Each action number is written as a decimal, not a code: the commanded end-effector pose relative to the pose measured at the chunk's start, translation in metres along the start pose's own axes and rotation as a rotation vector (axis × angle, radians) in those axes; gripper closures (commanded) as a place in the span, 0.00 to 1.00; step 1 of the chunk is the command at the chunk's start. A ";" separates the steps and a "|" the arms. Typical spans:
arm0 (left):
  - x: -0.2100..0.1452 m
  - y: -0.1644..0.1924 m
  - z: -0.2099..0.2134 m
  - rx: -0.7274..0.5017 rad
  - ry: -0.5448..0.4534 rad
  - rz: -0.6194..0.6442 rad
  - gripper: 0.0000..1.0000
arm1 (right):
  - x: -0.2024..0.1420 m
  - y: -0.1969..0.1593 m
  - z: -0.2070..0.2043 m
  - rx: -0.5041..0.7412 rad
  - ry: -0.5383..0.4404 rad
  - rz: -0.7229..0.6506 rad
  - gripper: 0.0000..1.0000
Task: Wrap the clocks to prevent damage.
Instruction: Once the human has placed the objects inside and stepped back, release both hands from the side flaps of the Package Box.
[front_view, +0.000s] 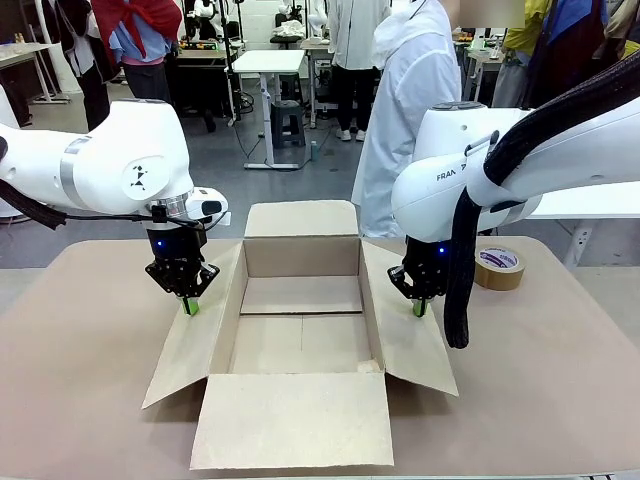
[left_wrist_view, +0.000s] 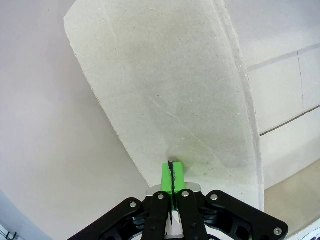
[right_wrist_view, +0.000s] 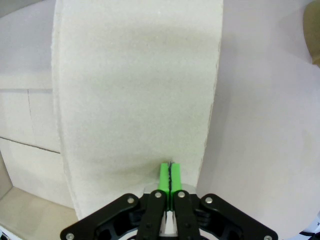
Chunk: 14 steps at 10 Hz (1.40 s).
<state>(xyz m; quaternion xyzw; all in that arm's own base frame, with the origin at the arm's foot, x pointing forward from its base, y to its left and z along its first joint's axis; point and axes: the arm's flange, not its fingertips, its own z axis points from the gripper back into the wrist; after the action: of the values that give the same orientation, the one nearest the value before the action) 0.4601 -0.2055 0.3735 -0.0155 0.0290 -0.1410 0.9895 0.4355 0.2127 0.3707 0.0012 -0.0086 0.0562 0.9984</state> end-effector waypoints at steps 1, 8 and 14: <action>-0.001 0.000 -0.001 0.003 0.008 -0.009 1.00 | -0.001 0.001 0.000 -0.008 0.001 0.006 0.99; -0.001 0.000 -0.001 0.003 0.008 -0.009 1.00 | -0.001 0.001 0.000 -0.008 0.001 0.006 0.99; -0.001 0.000 -0.001 0.003 0.008 -0.009 1.00 | -0.001 0.001 0.000 -0.008 0.001 0.006 0.99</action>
<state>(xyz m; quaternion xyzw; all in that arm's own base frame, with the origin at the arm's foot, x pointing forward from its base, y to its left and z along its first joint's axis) 0.4601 -0.2055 0.3735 -0.0155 0.0290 -0.1410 0.9895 0.4355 0.2127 0.3707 0.0012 -0.0086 0.0562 0.9984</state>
